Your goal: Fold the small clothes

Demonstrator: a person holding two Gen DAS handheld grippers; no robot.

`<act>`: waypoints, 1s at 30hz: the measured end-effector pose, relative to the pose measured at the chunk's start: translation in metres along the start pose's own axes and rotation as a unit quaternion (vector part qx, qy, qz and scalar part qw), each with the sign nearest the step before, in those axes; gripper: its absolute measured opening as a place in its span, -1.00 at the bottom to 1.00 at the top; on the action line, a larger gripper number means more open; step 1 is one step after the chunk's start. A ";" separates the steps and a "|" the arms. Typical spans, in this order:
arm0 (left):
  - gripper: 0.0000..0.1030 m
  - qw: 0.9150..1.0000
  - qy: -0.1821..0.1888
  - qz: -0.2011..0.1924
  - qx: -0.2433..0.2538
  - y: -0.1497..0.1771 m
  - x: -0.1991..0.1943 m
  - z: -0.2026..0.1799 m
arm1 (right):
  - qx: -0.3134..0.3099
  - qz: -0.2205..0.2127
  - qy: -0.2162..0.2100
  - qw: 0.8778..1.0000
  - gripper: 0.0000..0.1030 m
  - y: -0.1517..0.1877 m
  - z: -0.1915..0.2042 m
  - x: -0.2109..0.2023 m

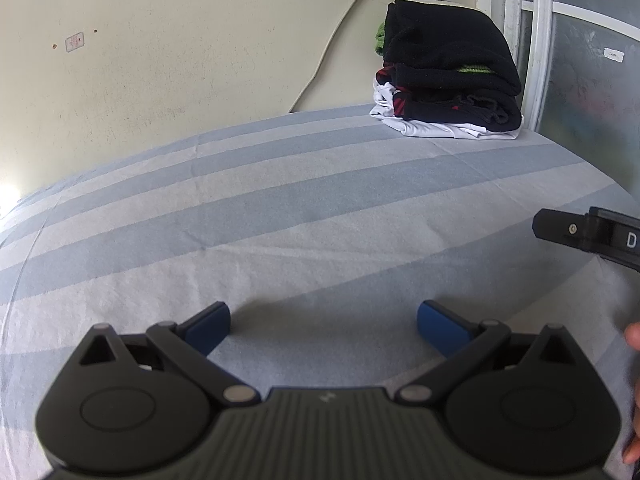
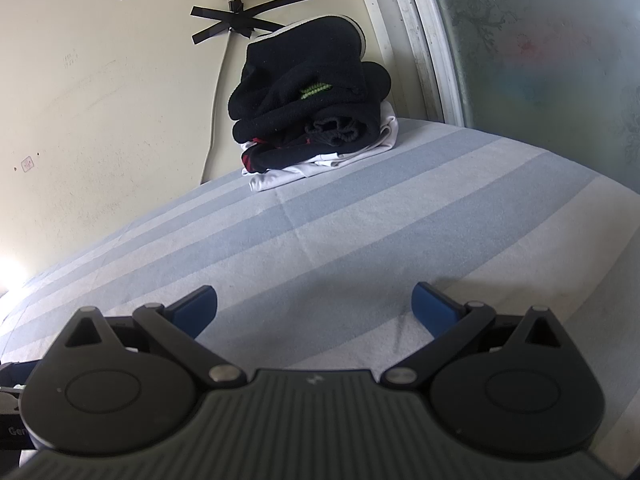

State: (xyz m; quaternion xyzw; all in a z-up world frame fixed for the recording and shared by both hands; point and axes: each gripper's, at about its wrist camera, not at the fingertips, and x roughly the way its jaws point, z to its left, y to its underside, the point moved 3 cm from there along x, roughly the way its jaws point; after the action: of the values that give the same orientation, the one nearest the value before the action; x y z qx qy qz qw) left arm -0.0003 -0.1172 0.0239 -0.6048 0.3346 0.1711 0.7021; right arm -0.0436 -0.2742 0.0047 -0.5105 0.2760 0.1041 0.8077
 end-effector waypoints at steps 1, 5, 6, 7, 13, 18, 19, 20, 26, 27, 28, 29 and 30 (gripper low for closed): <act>1.00 1.000 -0.003 -0.002 0.003 0.000 -0.001 -0.001 | 0.000 0.000 0.000 1.000 1.00 0.000 0.000 0.000; 1.00 1.000 -0.009 -0.007 0.011 0.001 -0.003 -0.002 | 0.000 0.000 0.000 1.000 1.00 0.000 0.000 0.000; 1.00 1.000 -0.010 -0.007 0.010 0.001 -0.003 -0.002 | 0.000 0.000 0.000 1.000 1.00 0.000 0.000 0.000; 1.00 1.000 -0.010 -0.008 0.009 0.001 -0.003 -0.002 | 0.000 0.000 0.000 1.000 1.00 0.000 0.000 0.000; 1.00 1.000 -0.023 -0.015 0.010 0.002 -0.005 -0.004 | -0.001 -0.001 0.002 1.000 1.00 0.001 0.001 -0.001; 1.00 0.999 -0.028 -0.020 0.016 0.002 -0.006 -0.005 | -0.005 0.000 0.005 1.000 1.00 0.001 0.001 -0.001; 1.00 0.999 -0.027 -0.019 0.015 0.002 -0.006 -0.005 | -0.005 0.000 0.005 1.000 1.00 0.001 0.001 -0.001; 1.00 0.999 -0.027 -0.019 0.015 0.002 -0.006 -0.005 | -0.005 0.000 0.005 1.000 1.00 0.001 0.001 -0.001; 1.00 0.999 -0.027 -0.019 0.015 0.001 -0.005 -0.005 | -0.006 0.001 0.006 1.000 1.00 0.001 0.001 -0.001; 1.00 0.999 -0.027 -0.019 0.015 0.001 -0.006 -0.005 | -0.006 0.001 0.006 1.000 1.00 0.001 0.001 -0.001; 1.00 0.999 -0.027 -0.019 0.015 0.001 -0.006 -0.005 | -0.006 0.001 0.006 1.000 1.00 0.001 0.001 -0.001; 1.00 0.999 -0.027 -0.019 0.015 0.001 -0.006 -0.005 | -0.006 0.001 0.006 1.000 1.00 0.001 0.001 -0.001; 1.00 0.999 -0.027 -0.019 0.014 0.001 -0.006 -0.005 | -0.006 0.001 0.006 1.000 1.00 0.000 0.001 -0.002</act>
State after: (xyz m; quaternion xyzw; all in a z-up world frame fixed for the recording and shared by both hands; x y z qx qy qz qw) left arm -0.0063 -0.1207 0.0270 -0.5960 0.3061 0.1692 0.7228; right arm -0.0448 -0.2730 0.0055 -0.5157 0.2802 0.1033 0.8030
